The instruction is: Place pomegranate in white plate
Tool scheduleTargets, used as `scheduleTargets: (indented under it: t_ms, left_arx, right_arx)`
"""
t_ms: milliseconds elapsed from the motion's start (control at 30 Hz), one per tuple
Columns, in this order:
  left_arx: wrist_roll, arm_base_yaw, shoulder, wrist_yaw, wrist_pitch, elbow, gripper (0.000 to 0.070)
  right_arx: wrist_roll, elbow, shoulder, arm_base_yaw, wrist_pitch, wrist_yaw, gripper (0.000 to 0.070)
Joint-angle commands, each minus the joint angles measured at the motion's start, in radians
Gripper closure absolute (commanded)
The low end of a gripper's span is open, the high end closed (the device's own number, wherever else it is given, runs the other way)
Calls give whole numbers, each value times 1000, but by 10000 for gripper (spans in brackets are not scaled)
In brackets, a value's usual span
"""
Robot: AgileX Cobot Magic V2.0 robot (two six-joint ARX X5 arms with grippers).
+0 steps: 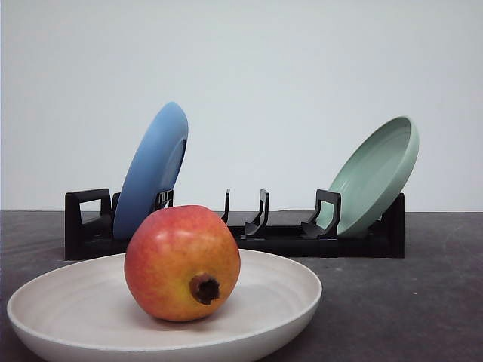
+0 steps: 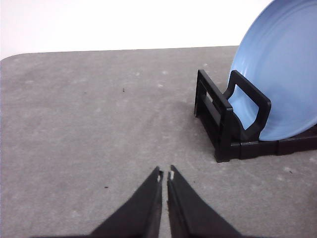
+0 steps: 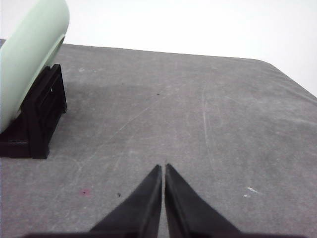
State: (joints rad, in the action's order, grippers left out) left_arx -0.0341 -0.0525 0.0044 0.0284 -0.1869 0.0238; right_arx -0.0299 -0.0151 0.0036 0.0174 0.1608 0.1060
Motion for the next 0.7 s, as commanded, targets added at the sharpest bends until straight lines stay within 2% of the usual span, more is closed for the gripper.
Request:
scheduleTargets:
  t_ms: [0,667]
  left_arx:
    - [-10,1,-2,-2,0,-12,700]
    - [-10,1,-2,-2,0,-12,700]
  right_arx:
    - [3,4,0,-2,-3,-1,697]
    - [3,4,0,-2,-3,-1,697]
